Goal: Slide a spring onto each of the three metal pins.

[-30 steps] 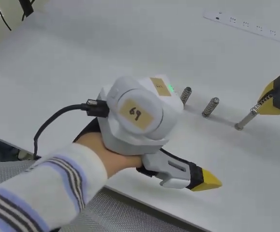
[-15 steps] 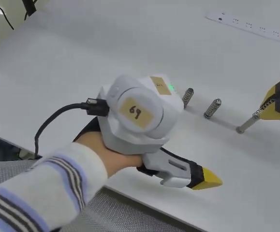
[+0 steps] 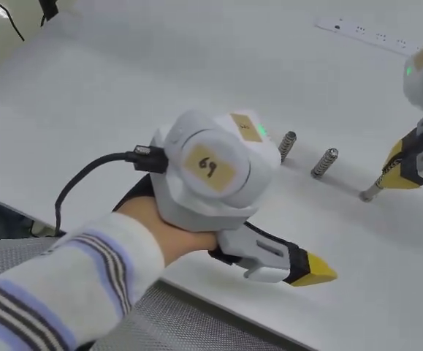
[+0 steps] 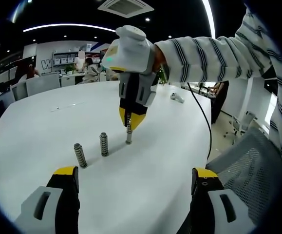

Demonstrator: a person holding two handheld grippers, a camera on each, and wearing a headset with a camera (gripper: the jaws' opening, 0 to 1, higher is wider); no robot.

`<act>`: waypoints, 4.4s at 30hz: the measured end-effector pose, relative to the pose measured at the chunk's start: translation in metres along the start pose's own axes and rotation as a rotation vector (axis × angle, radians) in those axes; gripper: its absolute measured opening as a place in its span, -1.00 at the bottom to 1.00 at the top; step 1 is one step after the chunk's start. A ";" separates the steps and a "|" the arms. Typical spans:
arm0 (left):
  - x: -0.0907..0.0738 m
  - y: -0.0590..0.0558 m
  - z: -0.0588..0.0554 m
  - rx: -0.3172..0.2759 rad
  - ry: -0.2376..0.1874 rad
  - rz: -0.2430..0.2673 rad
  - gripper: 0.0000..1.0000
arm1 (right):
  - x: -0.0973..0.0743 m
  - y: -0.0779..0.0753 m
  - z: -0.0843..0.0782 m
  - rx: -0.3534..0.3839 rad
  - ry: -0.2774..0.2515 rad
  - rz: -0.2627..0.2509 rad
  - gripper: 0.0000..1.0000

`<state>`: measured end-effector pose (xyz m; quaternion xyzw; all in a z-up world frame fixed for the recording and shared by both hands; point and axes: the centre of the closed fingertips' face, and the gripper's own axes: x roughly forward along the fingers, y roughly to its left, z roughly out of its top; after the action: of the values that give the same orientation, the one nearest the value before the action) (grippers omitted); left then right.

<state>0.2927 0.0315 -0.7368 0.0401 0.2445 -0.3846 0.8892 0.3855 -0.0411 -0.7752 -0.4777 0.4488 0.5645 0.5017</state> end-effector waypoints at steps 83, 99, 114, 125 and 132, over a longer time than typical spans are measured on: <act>-0.034 0.025 0.008 -0.016 0.006 0.002 0.81 | -0.071 0.051 0.007 0.423 -0.553 -0.209 -0.39; -0.049 0.024 0.008 -0.045 -0.005 -0.036 0.83 | -0.075 0.086 -0.005 0.566 -0.785 -0.286 0.00; -0.078 0.022 0.014 -0.087 -0.048 -0.075 0.87 | -0.084 0.111 -0.020 0.688 -0.930 -0.356 0.38; -0.107 0.027 0.009 -0.122 -0.042 -0.062 0.96 | -0.094 0.113 -0.025 0.754 -1.009 -0.413 0.86; -0.109 0.028 0.017 -0.168 -0.094 -0.039 0.96 | -0.094 0.115 -0.029 0.785 -0.997 -0.447 0.99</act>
<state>0.2552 0.1193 -0.6742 -0.0573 0.2344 -0.3813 0.8924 0.2775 -0.0929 -0.6832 -0.0235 0.2260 0.3951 0.8901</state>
